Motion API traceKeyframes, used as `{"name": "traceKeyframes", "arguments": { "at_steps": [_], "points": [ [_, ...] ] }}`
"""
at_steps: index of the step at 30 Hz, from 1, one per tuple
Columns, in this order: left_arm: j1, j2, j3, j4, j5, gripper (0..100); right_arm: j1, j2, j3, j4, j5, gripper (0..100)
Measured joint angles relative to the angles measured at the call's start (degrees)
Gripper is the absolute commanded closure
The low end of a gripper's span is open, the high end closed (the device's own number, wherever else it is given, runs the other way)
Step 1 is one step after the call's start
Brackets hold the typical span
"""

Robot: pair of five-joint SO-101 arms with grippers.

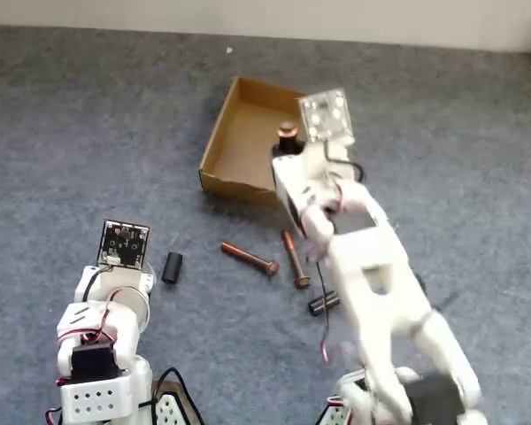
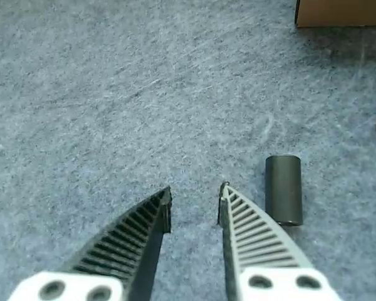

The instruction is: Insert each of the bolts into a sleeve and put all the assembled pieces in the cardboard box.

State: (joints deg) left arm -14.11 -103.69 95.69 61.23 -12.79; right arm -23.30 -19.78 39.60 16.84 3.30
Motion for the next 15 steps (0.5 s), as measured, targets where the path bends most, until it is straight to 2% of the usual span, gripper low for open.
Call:
{"name": "traceKeyframes", "arguments": {
  "at_steps": [2, 7, 11, 15],
  "points": [
    [0.00, 0.00, 0.00, 0.00, 0.00, 85, 0.62, 7.56, -3.60, -0.18, 0.00, 96.0],
    [0.00, 0.00, 0.00, 0.00, 0.00, 85, 2.29, 21.36, -12.13, 2.55, 0.00, 78.3],
    [0.00, 0.00, 0.00, 0.00, 0.00, 85, 2.73, 24.88, -20.48, 12.22, 0.00, 77.9],
    [0.00, 0.00, 0.00, 0.00, 0.00, 85, 2.64, 23.91, -26.55, 26.81, -1.14, 77.9]
  ]
}}
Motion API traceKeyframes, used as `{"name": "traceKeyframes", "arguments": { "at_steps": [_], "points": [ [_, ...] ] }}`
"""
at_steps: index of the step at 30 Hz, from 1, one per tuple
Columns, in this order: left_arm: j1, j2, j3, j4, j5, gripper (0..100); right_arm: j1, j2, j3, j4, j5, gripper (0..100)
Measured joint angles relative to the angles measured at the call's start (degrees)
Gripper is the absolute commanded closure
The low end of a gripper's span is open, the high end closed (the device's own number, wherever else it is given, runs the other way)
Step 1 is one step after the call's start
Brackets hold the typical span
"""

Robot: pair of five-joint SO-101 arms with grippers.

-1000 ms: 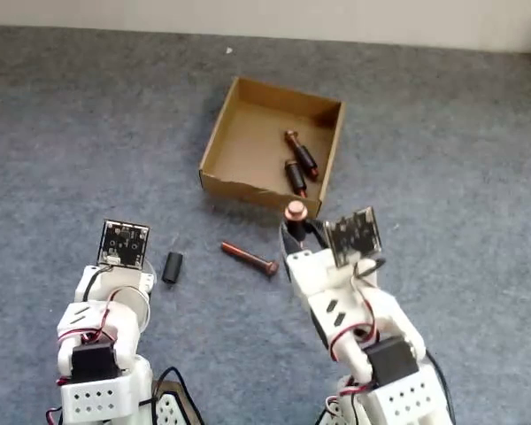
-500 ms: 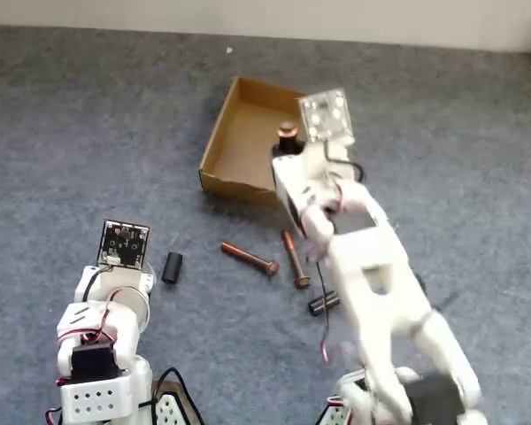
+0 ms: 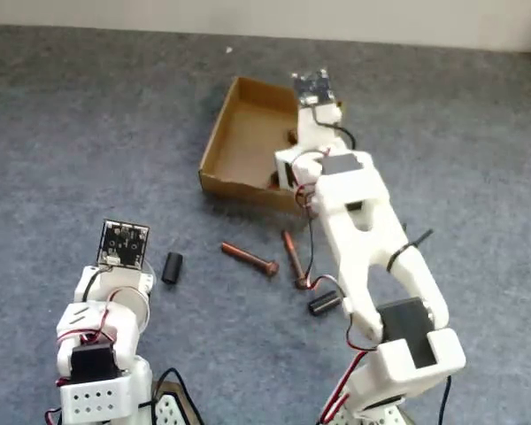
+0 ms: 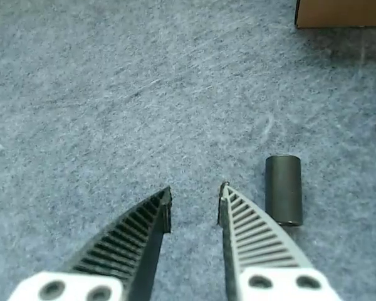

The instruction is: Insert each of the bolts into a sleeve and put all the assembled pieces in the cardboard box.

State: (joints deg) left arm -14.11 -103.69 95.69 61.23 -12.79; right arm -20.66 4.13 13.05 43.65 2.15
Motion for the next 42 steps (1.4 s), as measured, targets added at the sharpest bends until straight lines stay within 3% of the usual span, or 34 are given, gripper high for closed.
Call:
{"name": "traceKeyframes", "arguments": {
  "at_steps": [7, 13, 22, 32, 39, 42],
  "points": [
    [0.00, 0.00, 0.00, 0.00, 0.00, 85, -0.09, -8.35, -1.32, 24.62, -13.54, 77.9],
    [0.00, 0.00, 0.00, 0.00, 0.00, 85, -0.18, -14.15, 7.38, 34.73, -23.21, 77.9],
    [0.00, 0.00, 0.00, 0.00, 0.00, 85, -1.85, -17.58, 22.95, 34.55, -27.78, 77.9],
    [0.00, 0.00, 0.00, 0.00, 0.00, 85, -5.27, -14.86, 32.00, 21.54, -32.53, 78.3],
    [0.00, 0.00, 0.00, 0.00, 0.00, 85, -6.24, -9.23, 32.00, 20.75, -32.88, 97.8],
    [0.00, 0.00, 0.00, 0.00, 0.00, 85, -6.24, -8.35, 31.74, 21.19, -32.88, 98.9]
  ]
}}
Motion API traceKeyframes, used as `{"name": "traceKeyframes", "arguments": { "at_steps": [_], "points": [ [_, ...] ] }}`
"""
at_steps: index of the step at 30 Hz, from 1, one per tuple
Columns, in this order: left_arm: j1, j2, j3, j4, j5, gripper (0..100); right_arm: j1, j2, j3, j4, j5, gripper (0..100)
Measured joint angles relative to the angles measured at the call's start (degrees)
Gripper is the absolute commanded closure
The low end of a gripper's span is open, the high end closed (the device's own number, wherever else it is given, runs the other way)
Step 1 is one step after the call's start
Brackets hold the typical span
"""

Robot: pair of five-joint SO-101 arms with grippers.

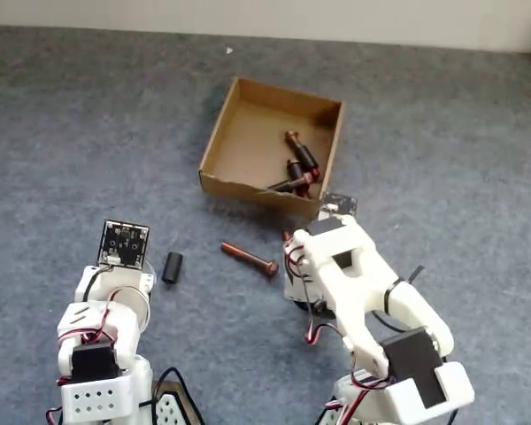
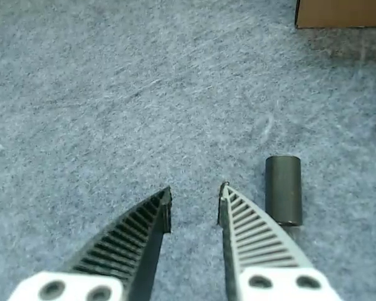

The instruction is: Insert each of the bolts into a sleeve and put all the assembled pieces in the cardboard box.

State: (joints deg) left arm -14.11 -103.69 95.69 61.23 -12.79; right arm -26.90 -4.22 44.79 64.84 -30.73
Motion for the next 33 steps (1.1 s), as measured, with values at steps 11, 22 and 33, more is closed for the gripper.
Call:
{"name": "traceKeyframes", "arguments": {
  "at_steps": [11, 22, 33],
  "points": [
    [0.00, 0.00, 0.00, 0.00, 0.00, 85, -0.35, -8.26, 0.79, -0.44, 9.67, 99.5],
    [0.00, 0.00, 0.00, 0.00, 0.00, 85, 0.09, -22.95, 16.53, -6.24, 23.65, 89.2],
    [0.00, 0.00, 0.00, 0.00, 0.00, 85, 0.09, -23.03, 17.49, -7.47, 24.97, 87.4]
  ]
}}
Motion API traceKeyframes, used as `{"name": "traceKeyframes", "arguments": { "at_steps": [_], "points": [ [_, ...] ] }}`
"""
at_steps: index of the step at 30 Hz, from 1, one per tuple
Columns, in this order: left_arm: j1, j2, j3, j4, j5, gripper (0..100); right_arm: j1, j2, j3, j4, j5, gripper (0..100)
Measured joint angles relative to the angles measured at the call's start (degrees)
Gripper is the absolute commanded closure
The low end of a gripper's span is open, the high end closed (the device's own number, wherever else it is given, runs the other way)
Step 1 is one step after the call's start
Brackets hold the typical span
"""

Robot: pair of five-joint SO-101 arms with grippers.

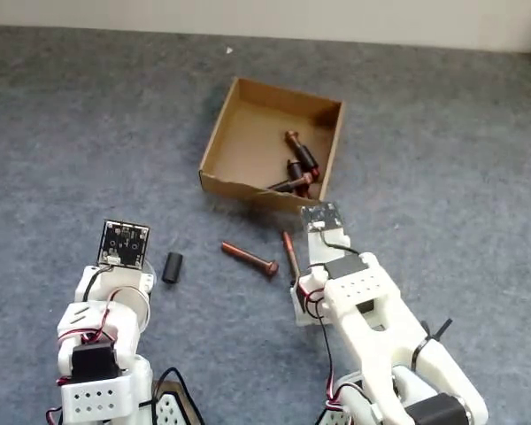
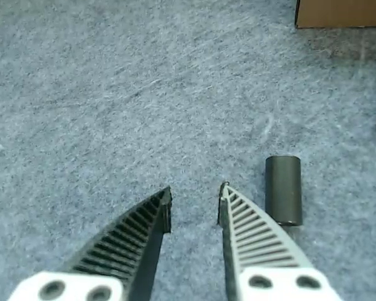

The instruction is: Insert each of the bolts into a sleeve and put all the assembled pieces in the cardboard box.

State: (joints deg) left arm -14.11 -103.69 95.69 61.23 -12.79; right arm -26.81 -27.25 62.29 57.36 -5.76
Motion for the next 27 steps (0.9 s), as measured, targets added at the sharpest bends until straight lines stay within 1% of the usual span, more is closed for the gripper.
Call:
{"name": "traceKeyframes", "arguments": {
  "at_steps": [4, 6, 8, 10, 16, 21, 24, 27],
  "points": [
    [0.00, 0.00, 0.00, 0.00, 0.00, 85, 0.00, 0.00, 0.00, -1.23, 0.00, 88.1],
    [0.00, 0.00, 0.00, 0.00, 0.00, 85, 0.00, 0.00, 0.09, -3.34, 0.00, 92.7],
    [0.00, 0.00, 0.00, 0.00, 0.00, 85, 0.00, 0.00, 0.62, -4.57, 0.09, 99.8],
    [0.00, 0.00, 0.00, 0.00, 0.00, 85, 0.18, 0.00, 0.62, -4.75, 0.18, 98.7],
    [0.00, 0.00, 0.09, 0.00, 0.00, 85, 0.18, -0.70, 0.70, -5.01, 0.18, 99.5],
    [0.00, 0.00, 0.09, 0.00, 0.00, 85, 0.09, -1.05, 0.26, 1.14, 0.18, 99.5],
    [0.00, 0.00, -0.35, 0.09, 0.00, 85, 0.09, -1.05, -1.49, 1.67, 0.18, 99.5],
    [0.00, 0.00, -1.85, 1.76, -3.08, 85, 1.93, -1.05, -2.20, 0.70, -1.32, 99.5]
  ]
}}
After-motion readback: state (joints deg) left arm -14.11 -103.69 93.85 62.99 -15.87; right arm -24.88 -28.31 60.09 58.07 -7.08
